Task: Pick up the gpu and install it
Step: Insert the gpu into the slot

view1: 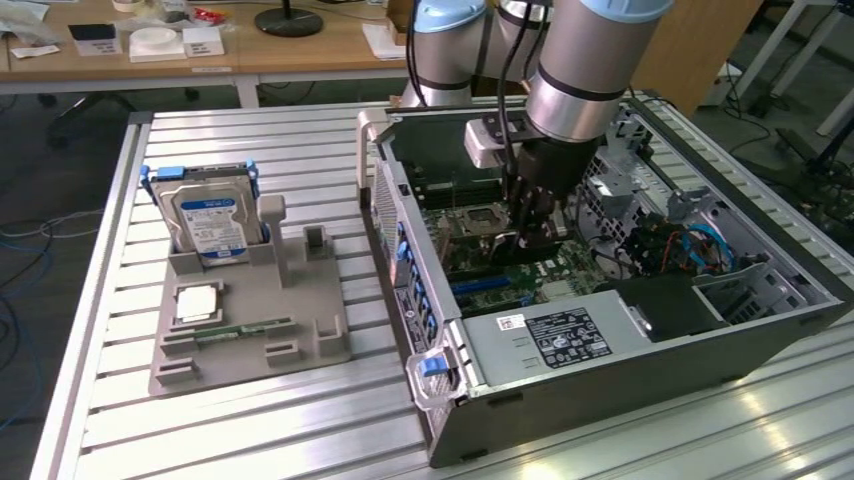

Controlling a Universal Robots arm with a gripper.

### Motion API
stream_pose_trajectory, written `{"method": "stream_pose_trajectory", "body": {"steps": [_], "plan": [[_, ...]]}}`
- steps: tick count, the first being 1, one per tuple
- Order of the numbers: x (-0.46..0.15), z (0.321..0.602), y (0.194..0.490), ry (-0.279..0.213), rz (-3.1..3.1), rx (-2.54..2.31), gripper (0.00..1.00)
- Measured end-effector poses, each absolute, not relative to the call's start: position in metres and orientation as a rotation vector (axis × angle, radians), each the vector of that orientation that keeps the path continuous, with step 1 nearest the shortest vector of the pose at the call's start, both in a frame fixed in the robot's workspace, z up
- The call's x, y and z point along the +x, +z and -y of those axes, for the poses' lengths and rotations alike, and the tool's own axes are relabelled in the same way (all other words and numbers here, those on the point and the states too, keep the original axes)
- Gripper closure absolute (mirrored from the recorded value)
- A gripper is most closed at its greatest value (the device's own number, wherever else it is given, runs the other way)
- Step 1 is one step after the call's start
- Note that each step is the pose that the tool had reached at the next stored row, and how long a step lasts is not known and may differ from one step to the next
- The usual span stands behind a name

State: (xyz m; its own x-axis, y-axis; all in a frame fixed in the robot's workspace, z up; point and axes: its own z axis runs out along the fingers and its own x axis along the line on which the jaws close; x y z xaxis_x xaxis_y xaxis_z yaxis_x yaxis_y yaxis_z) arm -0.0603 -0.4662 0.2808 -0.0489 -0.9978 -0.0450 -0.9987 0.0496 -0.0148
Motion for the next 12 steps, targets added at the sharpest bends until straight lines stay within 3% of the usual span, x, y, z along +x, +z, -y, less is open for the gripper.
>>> {"method": "stream_pose_trajectory", "body": {"steps": [12], "plan": [[-0.062,0.467,0.271,0.031,-2.245,-2.137,0.73]]}}
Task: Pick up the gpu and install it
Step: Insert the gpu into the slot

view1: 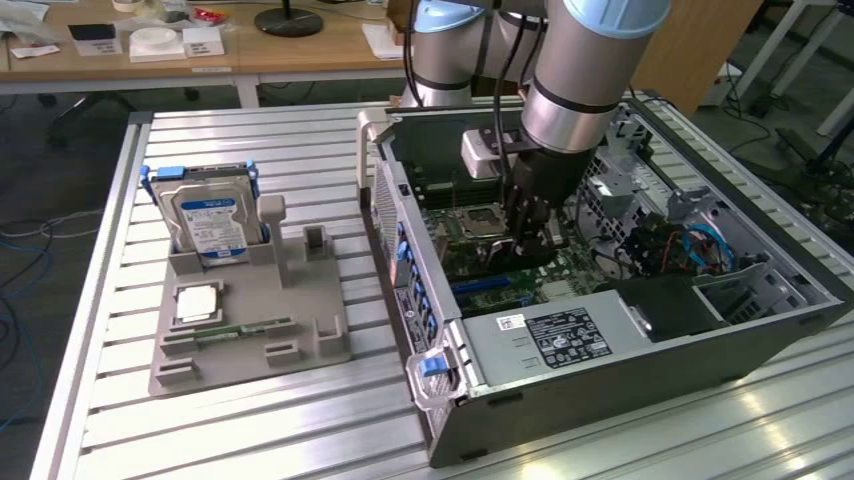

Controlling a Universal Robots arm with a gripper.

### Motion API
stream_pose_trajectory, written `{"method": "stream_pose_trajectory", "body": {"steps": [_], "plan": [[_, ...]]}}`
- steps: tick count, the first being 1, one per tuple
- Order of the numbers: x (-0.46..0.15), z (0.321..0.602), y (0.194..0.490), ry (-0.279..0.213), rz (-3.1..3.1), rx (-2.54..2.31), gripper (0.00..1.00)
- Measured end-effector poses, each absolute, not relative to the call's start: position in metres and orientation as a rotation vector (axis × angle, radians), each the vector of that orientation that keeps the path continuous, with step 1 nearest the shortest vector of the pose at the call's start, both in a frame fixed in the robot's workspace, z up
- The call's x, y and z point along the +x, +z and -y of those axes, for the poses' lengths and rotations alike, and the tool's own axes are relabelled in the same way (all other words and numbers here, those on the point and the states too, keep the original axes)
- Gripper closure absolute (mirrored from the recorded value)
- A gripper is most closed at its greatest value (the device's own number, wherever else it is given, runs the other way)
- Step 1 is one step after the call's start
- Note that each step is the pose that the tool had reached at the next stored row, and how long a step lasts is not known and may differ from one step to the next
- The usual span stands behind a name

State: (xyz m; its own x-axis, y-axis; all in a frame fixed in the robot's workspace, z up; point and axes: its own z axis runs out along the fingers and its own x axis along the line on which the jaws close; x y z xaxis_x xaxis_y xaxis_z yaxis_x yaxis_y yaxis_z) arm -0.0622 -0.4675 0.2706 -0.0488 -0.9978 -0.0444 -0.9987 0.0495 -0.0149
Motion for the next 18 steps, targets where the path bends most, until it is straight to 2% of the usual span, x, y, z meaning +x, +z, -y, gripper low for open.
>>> {"method": "stream_pose_trajectory", "body": {"steps": [18], "plan": [[-0.074,0.465,0.262,0.028,-2.247,-2.137,0.73]]}}
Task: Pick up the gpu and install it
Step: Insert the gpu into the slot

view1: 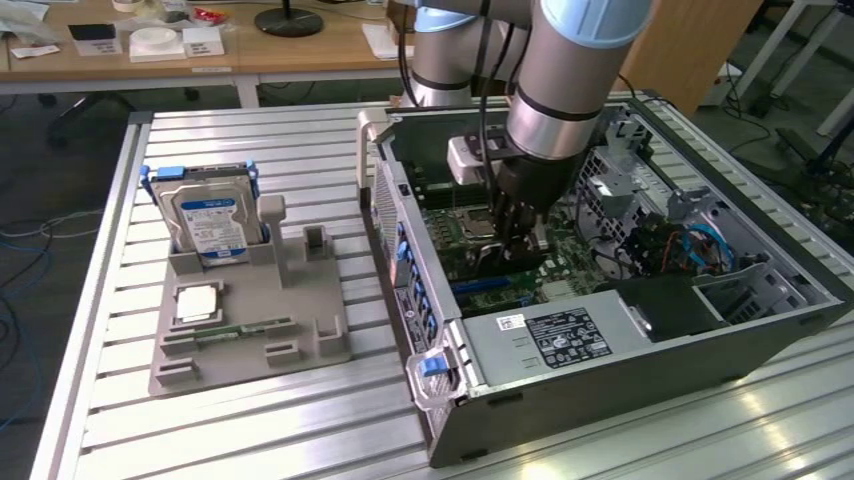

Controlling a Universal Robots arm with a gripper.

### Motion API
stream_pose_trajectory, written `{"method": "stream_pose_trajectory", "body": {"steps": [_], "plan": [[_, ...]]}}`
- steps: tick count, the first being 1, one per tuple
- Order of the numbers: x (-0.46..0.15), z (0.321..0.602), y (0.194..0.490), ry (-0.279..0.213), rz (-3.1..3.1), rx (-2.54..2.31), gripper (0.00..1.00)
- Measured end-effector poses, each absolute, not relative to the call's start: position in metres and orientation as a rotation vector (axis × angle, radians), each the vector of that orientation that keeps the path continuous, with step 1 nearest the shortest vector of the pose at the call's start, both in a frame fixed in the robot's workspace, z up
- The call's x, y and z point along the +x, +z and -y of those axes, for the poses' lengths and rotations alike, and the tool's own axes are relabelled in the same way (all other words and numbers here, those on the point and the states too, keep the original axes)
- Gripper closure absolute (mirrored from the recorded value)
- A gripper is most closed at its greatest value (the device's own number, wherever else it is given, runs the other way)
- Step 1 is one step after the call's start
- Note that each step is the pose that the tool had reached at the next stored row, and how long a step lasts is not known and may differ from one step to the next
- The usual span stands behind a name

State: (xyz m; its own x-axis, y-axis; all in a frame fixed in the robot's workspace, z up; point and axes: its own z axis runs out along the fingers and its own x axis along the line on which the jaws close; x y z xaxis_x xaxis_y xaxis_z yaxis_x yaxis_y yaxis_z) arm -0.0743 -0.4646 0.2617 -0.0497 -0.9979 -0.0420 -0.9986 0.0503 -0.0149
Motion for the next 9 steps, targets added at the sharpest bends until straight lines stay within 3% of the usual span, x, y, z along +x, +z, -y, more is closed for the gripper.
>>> {"method": "stream_pose_trajectory", "body": {"steps": [9], "plan": [[-0.0762,0.4646,0.2583,0.028,-2.247,-2.137,0.73]]}}
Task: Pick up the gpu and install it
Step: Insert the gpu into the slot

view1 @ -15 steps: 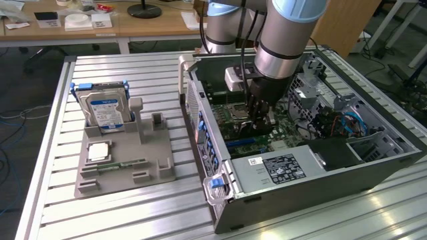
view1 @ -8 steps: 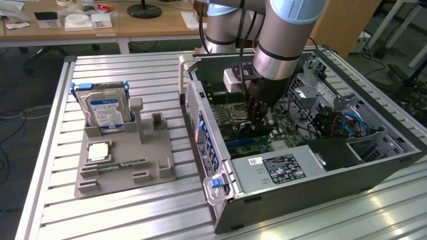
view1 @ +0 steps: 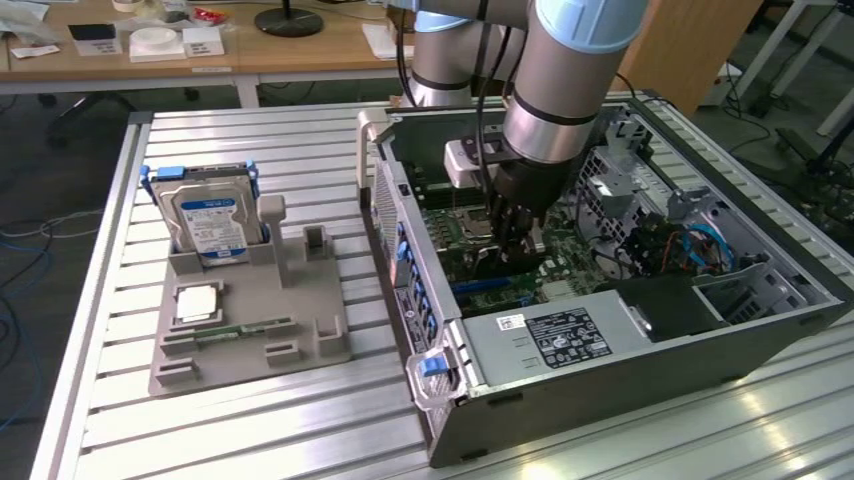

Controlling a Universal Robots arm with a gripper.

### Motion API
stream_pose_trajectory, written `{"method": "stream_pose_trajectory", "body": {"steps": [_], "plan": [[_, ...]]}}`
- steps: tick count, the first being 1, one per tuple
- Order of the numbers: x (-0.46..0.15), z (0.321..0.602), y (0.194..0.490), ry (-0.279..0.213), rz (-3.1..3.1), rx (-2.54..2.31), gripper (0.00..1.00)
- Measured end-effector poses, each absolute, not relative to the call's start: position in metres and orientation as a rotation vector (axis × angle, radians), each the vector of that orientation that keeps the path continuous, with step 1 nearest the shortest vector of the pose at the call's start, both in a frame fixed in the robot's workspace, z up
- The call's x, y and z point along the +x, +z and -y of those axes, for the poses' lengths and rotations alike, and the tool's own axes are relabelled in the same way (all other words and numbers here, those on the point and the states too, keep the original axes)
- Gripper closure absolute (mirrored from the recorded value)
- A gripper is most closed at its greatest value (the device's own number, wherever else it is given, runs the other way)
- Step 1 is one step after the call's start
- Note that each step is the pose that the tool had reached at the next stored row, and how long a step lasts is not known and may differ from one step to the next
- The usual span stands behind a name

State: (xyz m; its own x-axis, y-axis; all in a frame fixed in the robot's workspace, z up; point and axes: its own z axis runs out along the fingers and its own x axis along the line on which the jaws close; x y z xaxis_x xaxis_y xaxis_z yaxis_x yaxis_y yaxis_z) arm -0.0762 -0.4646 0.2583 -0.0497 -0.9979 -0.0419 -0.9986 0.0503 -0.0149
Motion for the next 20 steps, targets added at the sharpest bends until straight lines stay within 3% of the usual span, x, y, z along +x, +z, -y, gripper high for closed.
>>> {"method": "stream_pose_trajectory", "body": {"steps": [20], "plan": [[-0.0765,0.4645,0.2524,0.022,-2.255,-2.134,0.73]]}}
